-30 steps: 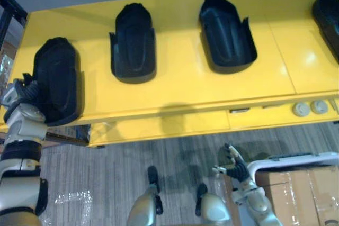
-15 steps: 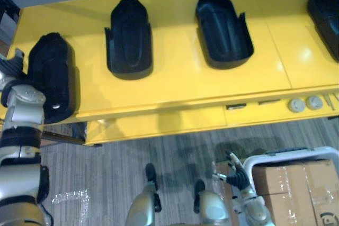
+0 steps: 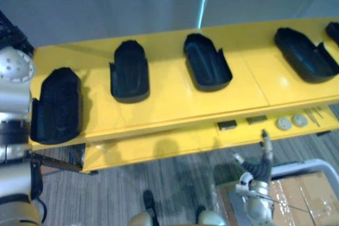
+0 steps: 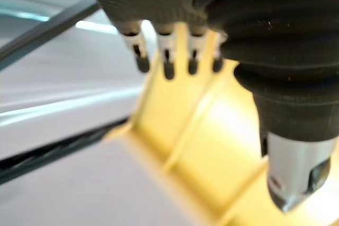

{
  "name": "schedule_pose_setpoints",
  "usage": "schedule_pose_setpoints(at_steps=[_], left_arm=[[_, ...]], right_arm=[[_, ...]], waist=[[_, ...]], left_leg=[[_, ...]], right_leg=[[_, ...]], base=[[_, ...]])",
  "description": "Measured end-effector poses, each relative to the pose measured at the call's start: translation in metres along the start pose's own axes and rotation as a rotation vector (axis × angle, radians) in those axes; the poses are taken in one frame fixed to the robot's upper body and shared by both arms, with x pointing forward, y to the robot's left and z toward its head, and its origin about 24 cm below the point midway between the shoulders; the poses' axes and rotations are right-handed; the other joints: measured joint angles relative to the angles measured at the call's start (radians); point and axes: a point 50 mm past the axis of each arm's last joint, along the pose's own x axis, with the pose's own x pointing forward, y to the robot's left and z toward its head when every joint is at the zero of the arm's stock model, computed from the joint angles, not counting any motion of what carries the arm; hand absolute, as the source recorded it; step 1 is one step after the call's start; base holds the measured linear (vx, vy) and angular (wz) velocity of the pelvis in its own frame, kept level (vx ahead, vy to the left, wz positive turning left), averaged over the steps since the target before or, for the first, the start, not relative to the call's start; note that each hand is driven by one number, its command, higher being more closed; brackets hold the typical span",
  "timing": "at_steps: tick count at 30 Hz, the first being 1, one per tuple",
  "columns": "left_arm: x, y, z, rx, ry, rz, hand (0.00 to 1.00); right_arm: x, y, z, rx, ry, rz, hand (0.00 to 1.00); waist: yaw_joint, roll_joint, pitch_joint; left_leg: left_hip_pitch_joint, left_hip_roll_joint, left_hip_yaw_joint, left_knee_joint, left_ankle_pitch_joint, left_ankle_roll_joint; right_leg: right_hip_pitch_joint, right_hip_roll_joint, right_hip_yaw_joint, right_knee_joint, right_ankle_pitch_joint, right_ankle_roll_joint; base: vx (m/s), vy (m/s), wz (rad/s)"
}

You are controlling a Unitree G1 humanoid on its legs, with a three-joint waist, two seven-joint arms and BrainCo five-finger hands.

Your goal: Walk over and take plastic housings, then place them on the shelf

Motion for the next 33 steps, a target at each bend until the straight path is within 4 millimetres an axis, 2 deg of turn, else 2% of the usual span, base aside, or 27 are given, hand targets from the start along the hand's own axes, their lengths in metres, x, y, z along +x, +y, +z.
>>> schedule_pose_setpoints(at_steps=[4,6,8,10,12,13,14,16,17,19,20,21,22,23,24,25,26,27,28,30,33], left_arm=[[-0.006,0.027,0.012,-0.019,-0.069,0.076,0.0],[-0.027,0.053,0.005,0.018,-0.034,0.149,0.0],[-0.048,0.074,0.002,0.049,0.003,0.203,0.0],[-0.067,0.095,0.002,0.111,0.024,0.267,0.0],[-0.095,0.129,-0.003,0.242,0.091,0.363,0.0],[-0.102,0.136,-0.006,0.279,0.117,0.383,0.0],[-0.113,0.15,-0.01,0.332,0.17,0.42,0.0],[-0.149,0.179,-0.026,0.472,0.389,0.464,0.0],[-0.16,0.185,-0.032,0.513,0.453,0.462,0.0],[-0.221,0.209,-0.057,0.647,0.804,0.391,0.0],[-0.238,0.213,-0.061,0.681,0.884,0.357,0.0],[-0.27,0.219,-0.065,0.699,1.043,0.312,0.0],[-0.287,0.223,-0.066,0.711,1.126,0.293,0.0],[-0.317,0.234,-0.067,0.743,1.265,0.253,0.0],[-0.345,0.249,-0.065,0.766,1.4,0.223,0.0],[-0.357,0.256,-0.063,0.766,1.464,0.207,0.0],[-0.377,0.265,-0.059,0.736,1.58,0.164,0.0],[-0.395,0.271,-0.054,0.702,1.687,0.114,0.0],[-0.405,0.273,-0.05,0.682,1.742,0.081,0.0],[-0.439,0.283,-0.032,0.615,1.958,0.032,0.0],[-0.464,0.293,-0.01,0.561,2.136,0.049,0.0]], right_arm=[[0.022,-0.013,0.022,0.041,-0.148,-0.077,0.0],[0.03,-0.013,0.041,0.102,-0.245,-0.066,0.0],[0.032,-0.014,0.052,0.129,-0.292,-0.057,0.0],[0.034,-0.015,0.061,0.153,-0.332,-0.056,0.0],[0.036,-0.02,0.074,0.201,-0.386,-0.082,0.0],[0.037,-0.021,0.076,0.212,-0.394,-0.088,0.0],[0.039,-0.02,0.079,0.241,-0.4,-0.088,0.0],[0.047,-0.016,0.085,0.348,-0.401,-0.075,0.0],[0.049,-0.011,0.087,0.386,-0.402,-0.056,0.0],[0.055,0.015,0.104,0.533,-0.437,0.087,0.0],[0.056,0.022,0.109,0.56,-0.448,0.13,0.0],[0.058,0.038,0.115,0.613,-0.45,0.222,0.0],[0.06,0.045,0.118,0.633,-0.45,0.266,0.0],[0.064,0.058,0.123,0.671,-0.443,0.342,0.0],[0.069,0.071,0.127,0.711,-0.425,0.419,0.0],[0.072,0.077,0.129,0.732,-0.412,0.45,0.0],[0.078,0.084,0.13,0.759,-0.387,0.498,0.0],[0.081,0.09,0.129,0.798,-0.353,0.55,0.0],[0.082,0.094,0.129,0.817,-0.337,0.582,0.0],[0.075,0.117,0.129,0.83,-0.279,0.748,0.0],[0.061,0.145,0.131,0.821,-0.23,0.917,0.0]], waist=[[0.017,0.019,-0.045],[0.025,0.043,-0.065],[0.027,0.055,-0.074],[0.041,0.055,-0.078],[0.061,0.048,-0.1],[0.07,0.046,-0.103],[0.083,0.04,-0.106],[0.123,0.017,-0.12],[0.129,0.013,-0.119],[0.145,0.006,-0.121],[0.154,0.004,-0.117],[0.166,-0.001,-0.113],[0.172,-0.004,-0.113],[0.182,-0.012,-0.107],[0.187,-0.017,-0.105],[0.187,-0.023,-0.103],[0.191,-0.037,-0.099],[0.212,-0.048,-0.097],[0.219,-0.051,-0.095],[0.236,-0.049,-0.092],[0.237,-0.039,-0.073]], left_leg=[[-0.001,0.011,-0.002,-0.005,0.0,-0.001],[-0.002,0.012,-0.002,-0.006,-0.002,-0.002],[-0.002,0.011,-0.014,-0.006,-0.007,-0.004],[-0.004,0.01,-0.02,-0.006,-0.006,-0.005],[-0.033,0.006,-0.034,-0.006,-0.005,-0.007],[-0.038,0.003,-0.049,-0.006,-0.001,-0.01],[-0.044,0.001,-0.059,-0.006,0.015,-0.01],[-0.057,-0.007,-0.097,-0.006,0.027,-0.007],[-0.057,-0.01,-0.105,-0.006,0.029,-0.005],[-0.071,-0.023,-0.144,-0.006,0.039,-0.001],[-0.074,-0.024,-0.154,-0.006,0.04,-0.001],[-0.083,-0.028,-0.164,-0.006,0.044,-0.003],[-0.09,-0.03,-0.175,-0.006,0.047,-0.003],[-0.096,-0.033,-0.189,-0.006,0.048,-0.002],[-0.104,-0.034,-0.195,-0.006,0.048,-0.002],[-0.106,-0.037,-0.204,-0.006,0.05,-0.003],[-0.108,-0.041,-0.216,-0.005,0.053,0.001],[-0.108,-0.042,-0.217,-0.005,0.052,0.003],[-0.108,-0.042,-0.217,-0.005,0.052,0.004],[-0.104,-0.041,-0.214,-0.006,0.05,0.006],[-0.079,-0.036,-0.208,-0.006,0.046,0.007]], right_leg=[[0.005,0.012,-0.021,-0.008,0.005,-0.008],[0.022,0.015,-0.032,-0.039,0.007,-0.005],[0.027,0.015,-0.047,-0.049,0.004,-0.01],[0.038,0.017,-0.065,-0.06,0.004,-0.01],[0.037,0.015,-0.11,-0.074,0.007,-0.012],[0.038,0.014,-0.122,-0.075,0.007,-0.012],[0.039,0.015,-0.134,-0.074,0.008,-0.011],[0.052,0.012,-0.171,-0.08,0.009,-0.006],[0.057,0.011,-0.181,-0.081,0.01,-0.005],[0.067,0.011,-0.22,-0.08,0.006,0.002],[0.068,0.011,-0.229,-0.08,0.005,0.003],[0.069,0.011,-0.247,-0.08,-0.001,0.006],[0.069,0.013,-0.259,-0.08,-0.002,0.008],[0.07,0.014,-0.273,-0.078,-0.005,0.013],[0.068,0.015,-0.284,-0.077,-0.007,0.014],[0.07,0.014,-0.292,-0.077,-0.008,0.014],[0.074,0.014,-0.303,-0.073,-0.012,0.014],[0.074,0.013,-0.306,-0.07,-0.013,0.012],[0.074,0.013,-0.305,-0.071,-0.013,0.012],[0.078,0.014,-0.296,-0.071,-0.013,0.012],[0.099,0.016,-0.29,-0.072,-0.014,0.01]], base=[[-0.05,-0.011,0.03],[-0.12,0.004,0.01],[-0.13,0.03,0.15],[-0.11,0.03,0.27],[-0.04,0.018,0.5],[0.0,0.016,0.48],[0.01,0.01,0.37],[0.03,-0.004,0.47],[0.02,-0.017,0.53],[-0.01,-0.013,0.53],[-0.04,-0.012,0.44],[-0.04,-0.011,0.33],[-0.04,-0.016,0.44],[-0.04,-0.018,0.37],[-0.03,-0.018,0.34],[-0.01,-0.017,0.33],[0.01,-0.017,0.26],[0.02,-0.015,0.18],[0.0,0.0,0.0],[0.0,-0.002,-0.02],[-0.01,-0.018,-0.09]])
